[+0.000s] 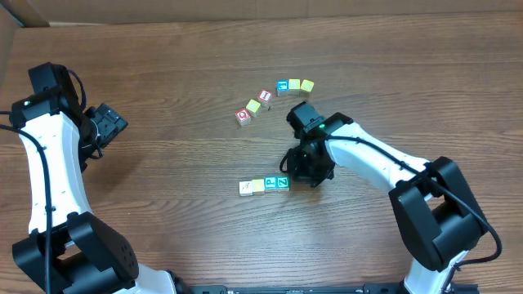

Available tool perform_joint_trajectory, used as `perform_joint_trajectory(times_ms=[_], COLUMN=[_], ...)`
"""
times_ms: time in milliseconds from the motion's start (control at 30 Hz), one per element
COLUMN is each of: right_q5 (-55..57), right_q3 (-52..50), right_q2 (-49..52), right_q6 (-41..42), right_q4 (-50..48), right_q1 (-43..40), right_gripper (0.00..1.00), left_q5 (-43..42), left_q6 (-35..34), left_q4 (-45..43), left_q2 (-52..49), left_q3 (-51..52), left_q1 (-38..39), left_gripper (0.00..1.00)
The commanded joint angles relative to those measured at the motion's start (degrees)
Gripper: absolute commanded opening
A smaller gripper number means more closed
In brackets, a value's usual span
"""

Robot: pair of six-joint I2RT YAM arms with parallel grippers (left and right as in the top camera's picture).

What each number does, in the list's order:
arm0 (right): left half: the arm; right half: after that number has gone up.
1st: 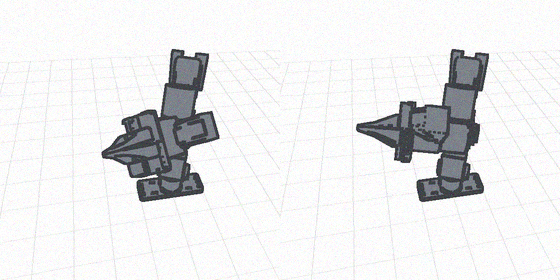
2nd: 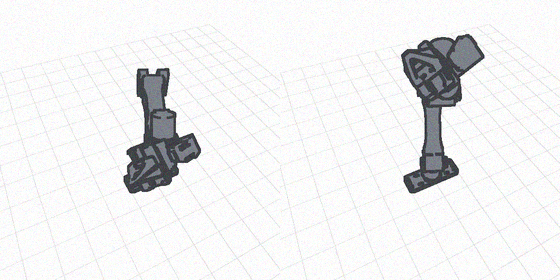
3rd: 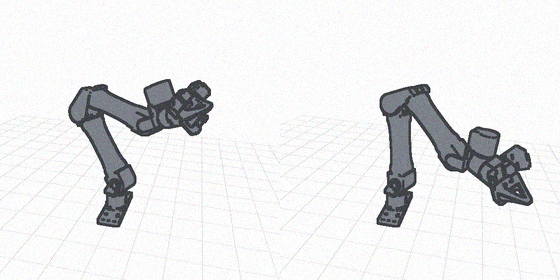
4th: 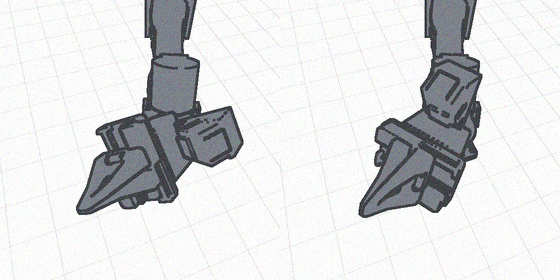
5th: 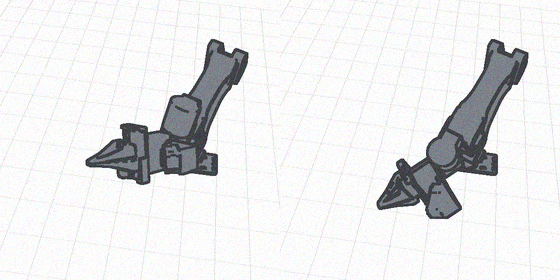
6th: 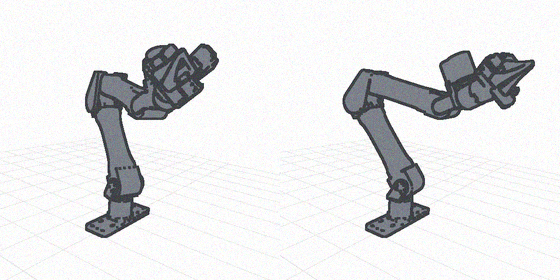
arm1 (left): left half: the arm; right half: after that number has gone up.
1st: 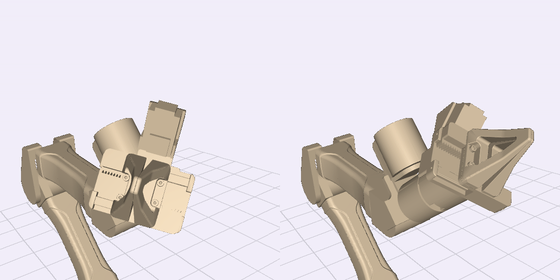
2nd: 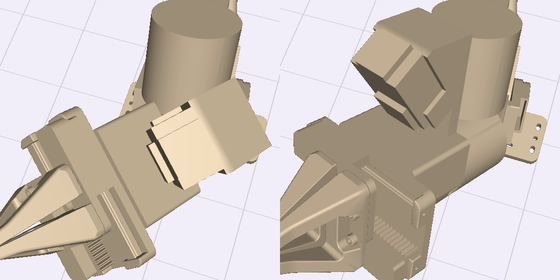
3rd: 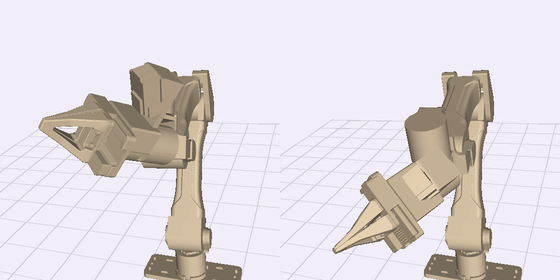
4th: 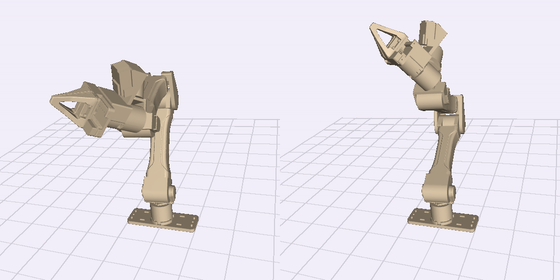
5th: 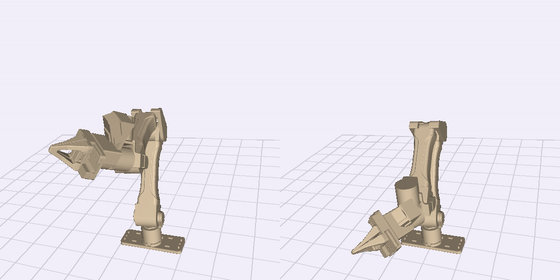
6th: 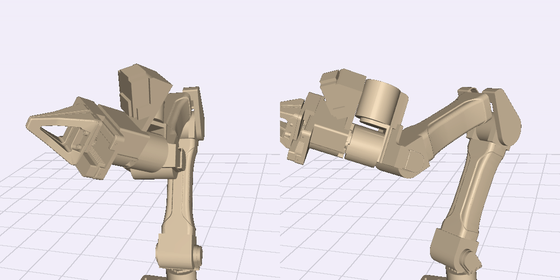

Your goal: Flip 4 blocks

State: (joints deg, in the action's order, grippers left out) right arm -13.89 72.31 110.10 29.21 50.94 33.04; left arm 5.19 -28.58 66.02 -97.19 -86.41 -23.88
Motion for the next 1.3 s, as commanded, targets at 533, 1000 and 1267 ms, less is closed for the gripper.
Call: perform_joint_trajectory(times_ms=[533,1000,1267], right_q5=[1.44,1.44,1.42], right_q3=[3.85,3.85,3.85], right_q2=[-1.09,-1.09,-1.09], right_q6=[-4.37,-6.99,-6.99], right_q4=[-0.15,-0.35,-0.31], right_q1=[-7.41,-7.41,-7.41], right_gripper=[0.31,0.44,0.49], left_q5=[0.11,0.11,0.11], left_q6=[-0.37,-0.37,-0.37], left_q4=[-0.07,-0.07,-0.07], left_q2=[0.33,0.33,0.33], left_q3=[-0.50,-0.50,-0.50], left_q1=[0.00,0.00,0.00], left_gripper=[1.00,0.99,1.00])
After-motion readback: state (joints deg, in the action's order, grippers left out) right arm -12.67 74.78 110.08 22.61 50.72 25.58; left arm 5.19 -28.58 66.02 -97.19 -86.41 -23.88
